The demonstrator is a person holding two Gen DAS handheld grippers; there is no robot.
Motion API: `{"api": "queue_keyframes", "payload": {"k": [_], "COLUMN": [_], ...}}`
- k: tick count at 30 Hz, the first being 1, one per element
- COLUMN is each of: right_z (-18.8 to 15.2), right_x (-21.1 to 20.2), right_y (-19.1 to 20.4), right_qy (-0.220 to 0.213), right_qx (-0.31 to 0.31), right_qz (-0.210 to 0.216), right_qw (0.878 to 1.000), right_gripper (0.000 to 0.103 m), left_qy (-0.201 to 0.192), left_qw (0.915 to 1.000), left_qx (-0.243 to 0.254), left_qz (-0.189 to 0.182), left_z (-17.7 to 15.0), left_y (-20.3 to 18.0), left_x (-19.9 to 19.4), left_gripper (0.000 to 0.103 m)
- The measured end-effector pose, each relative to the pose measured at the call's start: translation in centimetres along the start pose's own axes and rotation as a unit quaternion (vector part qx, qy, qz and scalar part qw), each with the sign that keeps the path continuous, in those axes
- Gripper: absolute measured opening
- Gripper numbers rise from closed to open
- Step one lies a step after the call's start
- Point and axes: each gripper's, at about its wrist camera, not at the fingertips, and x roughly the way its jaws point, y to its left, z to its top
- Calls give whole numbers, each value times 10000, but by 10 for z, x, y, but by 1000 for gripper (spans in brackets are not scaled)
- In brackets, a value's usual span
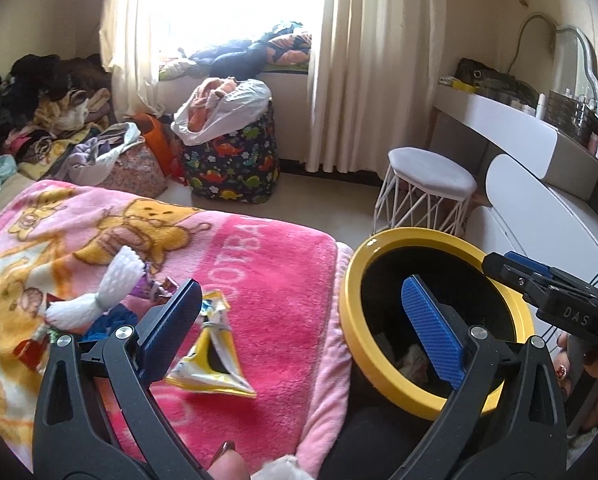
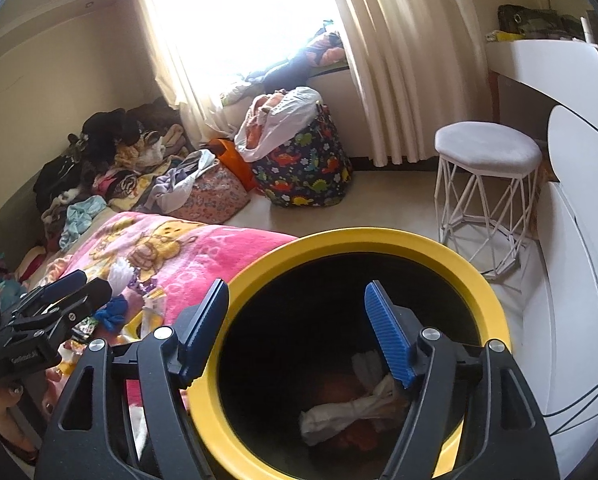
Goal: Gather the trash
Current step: 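Move both tools back over the remaining trash on the blanket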
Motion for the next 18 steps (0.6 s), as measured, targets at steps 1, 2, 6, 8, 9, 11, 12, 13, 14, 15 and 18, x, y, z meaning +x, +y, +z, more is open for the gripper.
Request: {"api": "queue_keyframes", "payload": {"k": [1, 2, 6, 8, 9, 11, 12, 13, 14, 15, 18], "right_z": [0, 0, -1, -1, -1, 0, 0, 0, 0, 0, -1], "right_x": [0, 0, 3, 5, 5, 6, 6, 7, 8, 9, 11], "right_y": [3, 5, 17, 24, 27, 33, 37, 40, 44, 48, 57], "right_qy": [-5, -3, 17, 54, 63, 77, 77, 82, 88, 97, 133], "right_qx": [-33, -60, -163, -215, -235, -312, -346, -385, -412, -447, -526], "right_qz": [20, 48, 117, 156, 175, 219, 233, 256, 277, 303, 378], "right_qw": [10000, 10000, 9998, 9996, 9996, 9992, 9991, 9989, 9987, 9985, 9978], "right_gripper": [69, 69, 70, 70, 70, 70, 71, 71, 71, 71, 71], "left_qy": [-8, -23, -55, -75, -87, -93, -101, -111, -121, -134, -169], "left_qw": [10000, 10000, 9998, 9995, 9994, 9991, 9988, 9986, 9984, 9981, 9974], "left_qx": [-18, -48, -153, -209, -244, -306, -350, -383, -408, -439, -514], "left_qz": [15, 39, 135, 203, 249, 294, 329, 357, 378, 408, 470], "left_z": [0, 0, -2, -4, -5, -5, -5, -5, -6, -6, -5], "left_y": [2, 5, 14, 21, 25, 31, 35, 39, 42, 46, 54], "left_x": [-1, -2, -6, -9, -11, -12, -13, -15, -16, -17, -21], "left_gripper": [92, 92, 92, 92, 92, 92, 92, 92, 92, 92, 92]}}
